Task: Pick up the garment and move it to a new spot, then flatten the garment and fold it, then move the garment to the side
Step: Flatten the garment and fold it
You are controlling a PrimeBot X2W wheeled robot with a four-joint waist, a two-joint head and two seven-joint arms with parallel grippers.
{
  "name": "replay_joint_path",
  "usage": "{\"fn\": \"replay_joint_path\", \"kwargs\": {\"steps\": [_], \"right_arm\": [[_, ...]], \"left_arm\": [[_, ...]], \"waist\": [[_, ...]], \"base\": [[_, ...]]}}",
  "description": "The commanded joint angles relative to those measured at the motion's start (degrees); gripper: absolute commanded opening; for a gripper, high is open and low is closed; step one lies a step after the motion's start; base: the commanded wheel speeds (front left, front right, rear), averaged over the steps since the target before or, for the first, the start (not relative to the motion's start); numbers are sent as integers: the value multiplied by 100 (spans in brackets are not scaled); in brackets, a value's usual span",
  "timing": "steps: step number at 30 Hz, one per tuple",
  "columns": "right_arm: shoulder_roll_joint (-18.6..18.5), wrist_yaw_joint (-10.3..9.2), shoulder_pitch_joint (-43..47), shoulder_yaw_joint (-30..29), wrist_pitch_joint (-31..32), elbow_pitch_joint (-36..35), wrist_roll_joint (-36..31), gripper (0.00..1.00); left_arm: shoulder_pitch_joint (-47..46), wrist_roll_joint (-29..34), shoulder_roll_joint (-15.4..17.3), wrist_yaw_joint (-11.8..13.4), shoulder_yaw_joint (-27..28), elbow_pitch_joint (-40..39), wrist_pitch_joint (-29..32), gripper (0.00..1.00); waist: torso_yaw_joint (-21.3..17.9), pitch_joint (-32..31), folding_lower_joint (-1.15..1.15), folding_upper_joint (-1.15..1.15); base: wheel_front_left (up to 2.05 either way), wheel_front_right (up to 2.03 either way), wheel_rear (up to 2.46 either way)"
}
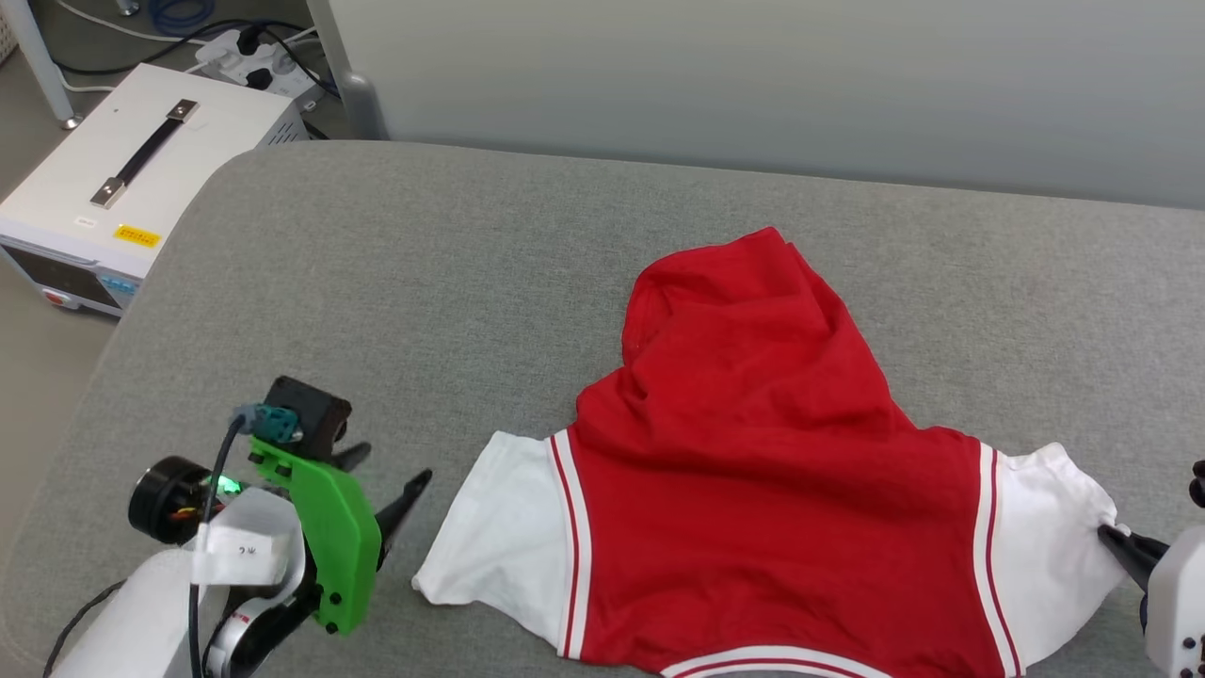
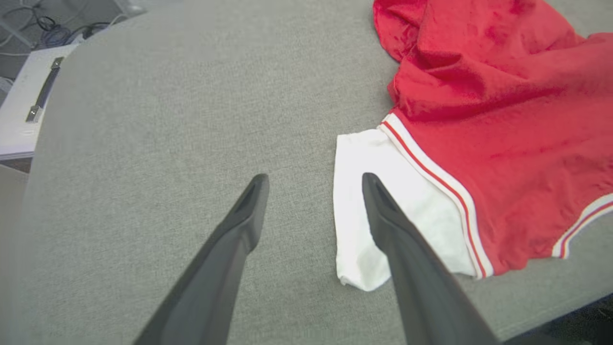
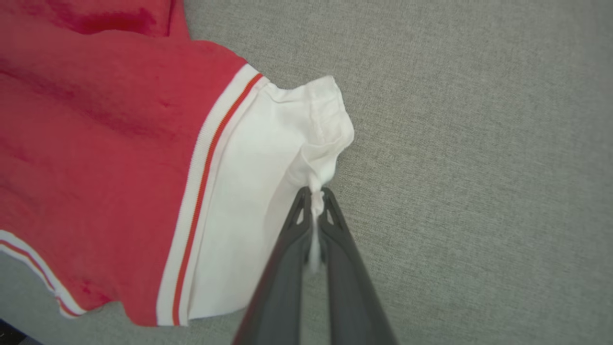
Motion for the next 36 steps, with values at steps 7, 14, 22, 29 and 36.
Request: {"fn": "replay_joint_path", "kwargs": {"steps": [7,14,22,29,36], "right_arm": [[198,-3,9,-139,207,-340,-285,0],[264,-3,-120,-187,324,-519,-409,0],[329,-3,-271,-165,357,-579,-504,0],[370,-3,-338,-123,324,-559,-529,0],[377,-3,-331,-121,148,-536,-558,0]], "left_arm": [[-280,-774,323,-14,-667,217,1035,100],[-488,-912,394,-15,-1385,694,1064,100],[-756,-1009,391,-15,-2063,1515,804,100],[-926,-1099,413,-15,-2726,1920,658,74],[-1175,-1089,564,-15,-2973,1945,-59,0]], "waist": [[-199,211,0,0],[-350,478,0,0],[-452,741,0,0],[-472,816,0,0],[-430,623,0,0]], "base": [[0,0,0],[0,0,0],[0,0,0],[0,0,0],[0,0,0]]}}
